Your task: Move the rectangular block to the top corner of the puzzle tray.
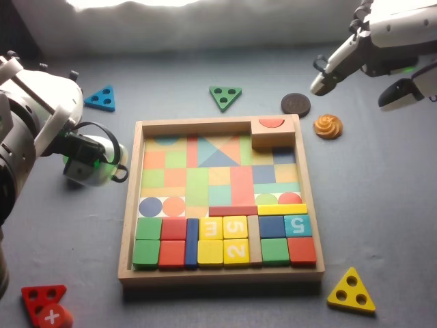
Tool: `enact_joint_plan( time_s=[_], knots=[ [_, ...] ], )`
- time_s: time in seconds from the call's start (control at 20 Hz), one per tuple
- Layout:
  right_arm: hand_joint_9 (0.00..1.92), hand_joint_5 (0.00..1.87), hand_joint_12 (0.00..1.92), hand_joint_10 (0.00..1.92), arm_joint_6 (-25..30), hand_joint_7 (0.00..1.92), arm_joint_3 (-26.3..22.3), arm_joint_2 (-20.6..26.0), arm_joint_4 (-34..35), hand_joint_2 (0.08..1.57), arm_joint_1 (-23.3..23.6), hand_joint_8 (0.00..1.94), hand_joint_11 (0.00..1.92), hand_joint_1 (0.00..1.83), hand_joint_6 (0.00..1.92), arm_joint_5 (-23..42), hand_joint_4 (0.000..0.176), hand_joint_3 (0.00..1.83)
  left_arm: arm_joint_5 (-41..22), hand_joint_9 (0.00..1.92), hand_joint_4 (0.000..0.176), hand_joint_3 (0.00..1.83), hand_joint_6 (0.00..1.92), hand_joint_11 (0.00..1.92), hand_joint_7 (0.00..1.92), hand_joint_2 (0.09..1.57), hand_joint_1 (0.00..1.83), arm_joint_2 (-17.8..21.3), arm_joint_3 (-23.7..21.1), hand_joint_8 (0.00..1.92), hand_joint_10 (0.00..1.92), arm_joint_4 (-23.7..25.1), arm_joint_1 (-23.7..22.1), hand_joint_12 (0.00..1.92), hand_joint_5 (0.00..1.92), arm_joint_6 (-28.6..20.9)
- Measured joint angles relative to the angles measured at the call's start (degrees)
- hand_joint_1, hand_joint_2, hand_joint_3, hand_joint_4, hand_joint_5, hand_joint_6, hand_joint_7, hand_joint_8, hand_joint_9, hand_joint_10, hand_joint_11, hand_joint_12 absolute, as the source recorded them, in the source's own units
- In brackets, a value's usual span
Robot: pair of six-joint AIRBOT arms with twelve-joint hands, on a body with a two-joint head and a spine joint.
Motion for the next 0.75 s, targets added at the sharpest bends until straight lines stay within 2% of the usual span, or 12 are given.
enact_joint_plan(
  time_s=[0.05, 0.1, 0.15, 0.2, 0.35, 0.45, 0.5, 0.55, 0.6, 0.75],
  knots=[
    [1.51, 0.64, 1.92, 1.92, 0.0, 1.39, -0.7, 0.5, 0.0, 1.1, 0.0, 1.94, 1.56, 1.07, 0.02, 0.0, 0.0, 0.0, 0.0, 0.52, 0.0, 0.0, 0.01, 0.0, 0.61, 1.32, 0.14, 0.0, 0.0, 0.02, 0.03, 0.0, 0.0, 0.8, 0.48, 0.0],
    [1.52, 0.7, 1.92, 1.92, 0.0, 1.4, -1.2, 0.6, -0.1, 1.11, 0.0, 1.94, 1.58, 1.05, 0.03, 0.0, 0.0, 0.0, 0.0, 0.54, 0.0, 0.0, 0.01, 0.0, 0.64, 1.33, 0.14, 0.0, 0.0, 0.02, 0.03, 0.0, 0.0, 0.84, 0.49, 0.0],
    [1.53, 0.67, 1.92, 1.92, 0.0, 1.4, -1.7, 0.9, -0.4, 1.12, 0.0, 1.94, 1.58, 1.05, 0.02, 0.2, 0.0, 0.01, 0.0, 0.55, 0.0, 0.0, 0.01, 0.0, 0.65, 1.33, 0.14, 0.0, 0.0, 0.02, 0.03, 0.1, 0.0, 0.85, 0.5, 0.0],
    [1.53, 0.74, 1.92, 1.92, 0.0, 1.4, -2.5, 1.2, -1.1, 1.12, 0.0, 1.94, 1.58, 1.05, 0.05, 0.4, 0.0, 0.01, 0.0, 0.59, 0.0, 0.0, 0.01, 0.02, 0.7, 1.33, 0.16, 0.0, 0.0, 0.02, 0.03, 0.0, 0.0, 0.9, 0.55, 0.0],
    [1.54, 0.85, 1.92, 1.92, 0.0, 1.4, -3.1, 1.7, -3.0, 1.15, 0.0, 1.94, 1.61, 1.04, 0.04, 0.8, 0.0, 0.0, 0.0, 0.64, 0.0, 0.0, 0.0, 0.1, 0.74, 1.34, 0.21, 0.0, 0.0, 0.01, 0.03, 0.0, 0.0, 0.86, 0.59, 0.0],
    [1.53, 0.85, 1.92, 1.92, 0.0, 1.39, -3.1, 2.1, -3.1, 1.14, 0.0, 1.94, 1.6, 1.08, 0.03, 0.7, 0.0, 0.0, 0.0, 0.63, 0.0, 0.0, 0.0, 0.1, 0.74, 1.34, 0.22, 0.0, 0.0, 0.0, 0.02, 0.0, 0.0, 0.85, 0.61, 0.0],
    [1.58, 0.83, 1.92, 1.92, 0.0, 1.43, -3.2, 2.2, -3.1, 1.18, -0.1, 1.94, 1.64, 1.1, 0.96, 0.6, 0.0, 0.0, 0.0, 0.64, 0.0, 0.0, 0.01, 0.11, 0.74, 1.34, 0.22, 0.0, 0.0, 0.0, 0.02, 0.0, 0.0, 0.85, 0.61, 0.0],
    [1.59, 0.8, 1.92, 1.92, 0.0, 1.44, -3.3, 2.2, -3.1, 1.2, -0.2, 1.94, 1.67, 1.1, 1.19, 0.4, 0.0, 0.01, 0.0, 0.65, 0.0, 0.0, 0.01, 0.14, 0.75, 1.35, 0.24, 0.0, 0.0, 0.01, 0.02, 0.0, 0.0, 0.81, 0.64, 0.0],
    [1.59, 0.77, 1.92, 1.92, 0.0, 1.44, -3.5, 2.2, -3.0, 1.22, -0.5, 1.94, 1.66, 1.09, 1.28, 0.4, 0.0, 0.01, 0.0, 0.67, 0.0, 0.0, 0.01, 0.17, 0.77, 1.35, 0.27, 0.0, 0.0, 0.01, 0.03, 0.0, 0.0, 0.81, 0.65, 0.0],
    [1.59, 0.78, 1.92, 1.92, -0.9, 1.44, -4.1, 2.2, -3.1, 1.22, -0.9, 1.94, 1.66, 1.1, 1.27, 0.7, 0.0, 0.0, -0.1, 0.7, 0.0, 0.0, 0.02, 0.22, 0.8, 1.34, 0.4, 0.0, 0.0, 0.02, 0.03, 0.0, 0.0, 0.74, 0.7, 0.0]
  ],
)
